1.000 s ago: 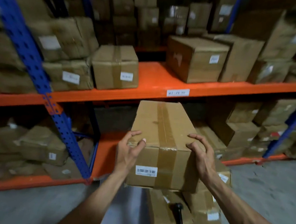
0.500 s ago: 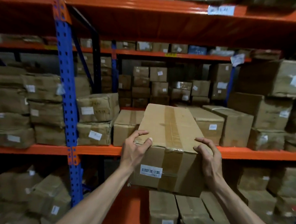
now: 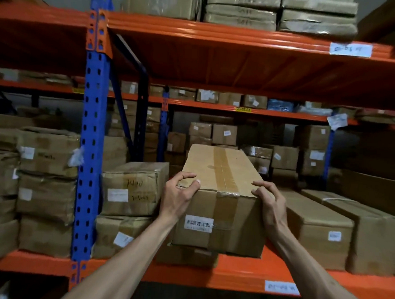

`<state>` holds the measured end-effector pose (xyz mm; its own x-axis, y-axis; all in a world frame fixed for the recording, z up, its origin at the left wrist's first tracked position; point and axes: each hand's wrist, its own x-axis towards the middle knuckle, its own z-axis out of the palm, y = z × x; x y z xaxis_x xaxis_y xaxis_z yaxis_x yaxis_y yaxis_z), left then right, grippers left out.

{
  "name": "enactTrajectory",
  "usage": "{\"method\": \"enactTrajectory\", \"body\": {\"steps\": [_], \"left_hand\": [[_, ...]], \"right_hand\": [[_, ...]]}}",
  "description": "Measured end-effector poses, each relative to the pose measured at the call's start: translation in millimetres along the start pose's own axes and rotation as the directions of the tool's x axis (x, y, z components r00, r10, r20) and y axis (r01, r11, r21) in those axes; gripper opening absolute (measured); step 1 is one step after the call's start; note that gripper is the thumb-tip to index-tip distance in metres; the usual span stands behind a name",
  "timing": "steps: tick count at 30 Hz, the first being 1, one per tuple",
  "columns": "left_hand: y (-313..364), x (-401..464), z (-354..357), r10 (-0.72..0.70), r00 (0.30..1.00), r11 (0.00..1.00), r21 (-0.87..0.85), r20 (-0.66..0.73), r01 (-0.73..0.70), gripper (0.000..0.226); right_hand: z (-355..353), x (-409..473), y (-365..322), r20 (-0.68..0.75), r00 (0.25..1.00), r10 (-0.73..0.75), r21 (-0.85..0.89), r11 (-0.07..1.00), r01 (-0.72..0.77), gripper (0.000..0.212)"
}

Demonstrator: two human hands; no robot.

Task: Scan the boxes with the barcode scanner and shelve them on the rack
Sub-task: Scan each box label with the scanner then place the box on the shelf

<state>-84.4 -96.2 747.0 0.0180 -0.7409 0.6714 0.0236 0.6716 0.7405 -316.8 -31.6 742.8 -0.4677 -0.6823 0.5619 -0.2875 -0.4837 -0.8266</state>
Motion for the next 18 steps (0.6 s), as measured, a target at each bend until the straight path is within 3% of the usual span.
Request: {"method": "enactTrajectory", "body": {"steps": [10,12,18], "left_hand": [[-125,114,-15,-0.142,0.99,0.989,0.045,-0.018,0.143,0.039],[-148,124,-18,-0.18,0.984,0.98,0.089,0.004,0.179,0.05],[-179,149,-18,-0.194,0.981,0.959,0.213,0.012,0.187,0.058]], "right_hand": [[111,114,96,0.019,0.996,0.082,-0.014,0.997,-0.082,0.023],[123,127,115,0.048,0.994,0.097,-0.046,0.994,-0.094,0.024],[127,154,144,0.224,0.955,0.192,-0.151,0.975,-0.161,0.055]]}}
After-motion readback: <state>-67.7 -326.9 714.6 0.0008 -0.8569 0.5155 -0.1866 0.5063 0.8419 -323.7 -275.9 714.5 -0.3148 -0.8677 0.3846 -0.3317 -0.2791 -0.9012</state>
